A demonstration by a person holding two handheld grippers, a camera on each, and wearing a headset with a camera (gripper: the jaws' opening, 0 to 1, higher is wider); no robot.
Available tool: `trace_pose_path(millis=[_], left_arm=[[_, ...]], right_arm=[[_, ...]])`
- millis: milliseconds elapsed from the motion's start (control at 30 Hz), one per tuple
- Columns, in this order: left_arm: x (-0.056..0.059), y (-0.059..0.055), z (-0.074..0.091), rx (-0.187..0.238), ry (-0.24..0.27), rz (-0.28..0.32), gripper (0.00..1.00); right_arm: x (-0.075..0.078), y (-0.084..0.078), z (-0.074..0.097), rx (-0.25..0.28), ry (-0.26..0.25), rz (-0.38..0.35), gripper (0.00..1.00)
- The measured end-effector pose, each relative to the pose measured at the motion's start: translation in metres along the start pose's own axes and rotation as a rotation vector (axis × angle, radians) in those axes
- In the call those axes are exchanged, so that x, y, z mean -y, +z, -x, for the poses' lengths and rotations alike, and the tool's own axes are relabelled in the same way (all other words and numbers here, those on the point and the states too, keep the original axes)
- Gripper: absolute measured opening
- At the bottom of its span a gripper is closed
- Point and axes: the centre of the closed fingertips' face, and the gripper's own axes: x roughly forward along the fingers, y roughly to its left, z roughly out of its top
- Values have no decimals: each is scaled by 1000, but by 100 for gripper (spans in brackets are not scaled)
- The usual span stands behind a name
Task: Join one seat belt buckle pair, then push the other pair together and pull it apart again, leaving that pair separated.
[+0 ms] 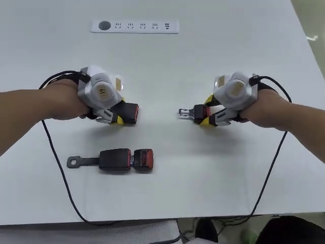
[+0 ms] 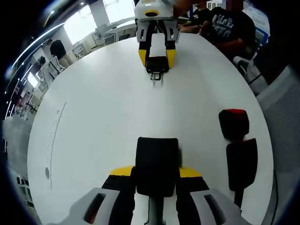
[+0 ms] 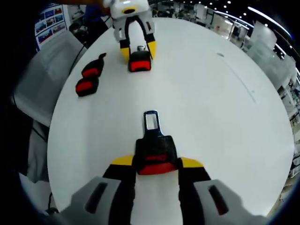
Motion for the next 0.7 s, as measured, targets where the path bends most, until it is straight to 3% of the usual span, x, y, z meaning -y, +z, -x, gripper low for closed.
trace_pose_path(millis=[100,267,700], left_arm=[[-1,-1,-1,22,0,47,33],[0,-2,-1,17,-4,30,33],[3,-3,-1,-25,-8,43,33]], right_arm=[[0,0,0,-3,2,6,35],[1,0,-1,10,2,3,35],[0,3,-3,-29,2,1,35]])
